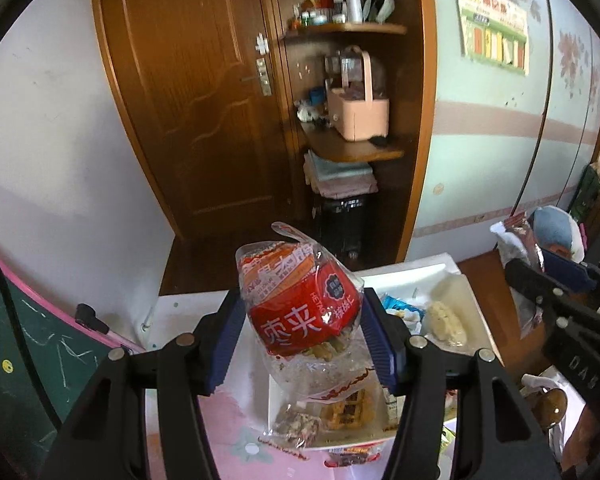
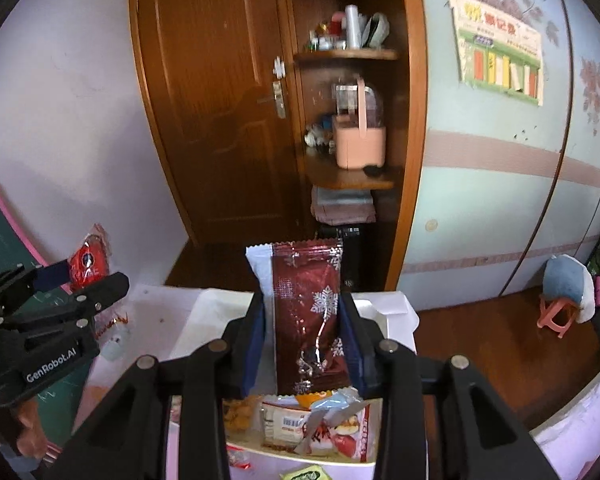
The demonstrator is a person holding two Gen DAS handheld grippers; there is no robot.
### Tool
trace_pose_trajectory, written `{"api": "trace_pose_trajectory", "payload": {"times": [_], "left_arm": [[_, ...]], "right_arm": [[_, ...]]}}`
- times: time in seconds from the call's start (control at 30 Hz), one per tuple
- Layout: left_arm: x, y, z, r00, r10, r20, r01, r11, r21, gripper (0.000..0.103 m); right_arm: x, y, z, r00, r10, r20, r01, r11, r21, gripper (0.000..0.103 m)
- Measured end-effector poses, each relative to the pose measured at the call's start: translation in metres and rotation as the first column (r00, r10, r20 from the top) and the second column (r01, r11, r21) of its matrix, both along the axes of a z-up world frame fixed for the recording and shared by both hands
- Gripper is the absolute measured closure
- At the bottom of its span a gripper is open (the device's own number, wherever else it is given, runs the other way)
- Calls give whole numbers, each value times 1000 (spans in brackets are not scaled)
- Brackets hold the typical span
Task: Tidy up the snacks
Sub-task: 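Lift both snacks and carry them over the white bin, then open both tools to drop the snacks into the white bin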
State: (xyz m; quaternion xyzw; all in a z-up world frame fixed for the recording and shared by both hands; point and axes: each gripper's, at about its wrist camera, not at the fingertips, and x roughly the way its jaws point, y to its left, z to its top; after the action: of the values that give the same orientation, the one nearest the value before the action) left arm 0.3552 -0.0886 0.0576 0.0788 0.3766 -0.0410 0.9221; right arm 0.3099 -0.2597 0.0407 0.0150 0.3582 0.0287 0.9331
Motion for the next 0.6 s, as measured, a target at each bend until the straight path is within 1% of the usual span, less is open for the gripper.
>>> {"api": "trace_pose_trajectory", "payload": {"times": [0.03,0.1,0.13,0.17,0.2,0.33,0.47,0.6], "left_arm": [[4,-1,-5,1000,0,-7,0,1000,7,37],[16,-5,-19,999,-17,-39,18,1000,23,16],[21,-7,-27,997,-30,-68,32,999,30,13],[27,-7,-35,996,-22,-91,25,999,37,12],[31,-7,-41,994,-11,-108,15,999,38,12],[43,1,-59,986,14,-168,-14,1000,4,12],[41,12,-60,986,26,-167,-31,999,-29,12],[32,20,-56,989,30,-144,-34,999,-27,12]], "right_arm": [[6,1,-6,1000,1,-14,-1,1000,-10,66],[16,3,-18,999,-3,-47,1,1000,-24,65],[19,3,-23,998,-7,-60,5,1000,-20,61],[21,3,-28,998,-7,-69,7,1000,-13,57],[23,4,-33,997,-5,-80,4,1000,-5,56],[28,7,-44,993,6,-115,-9,1000,-18,51],[22,7,-49,992,5,-126,-6,1000,-14,51],[16,4,-54,989,8,-144,-8,1000,3,51]]}}
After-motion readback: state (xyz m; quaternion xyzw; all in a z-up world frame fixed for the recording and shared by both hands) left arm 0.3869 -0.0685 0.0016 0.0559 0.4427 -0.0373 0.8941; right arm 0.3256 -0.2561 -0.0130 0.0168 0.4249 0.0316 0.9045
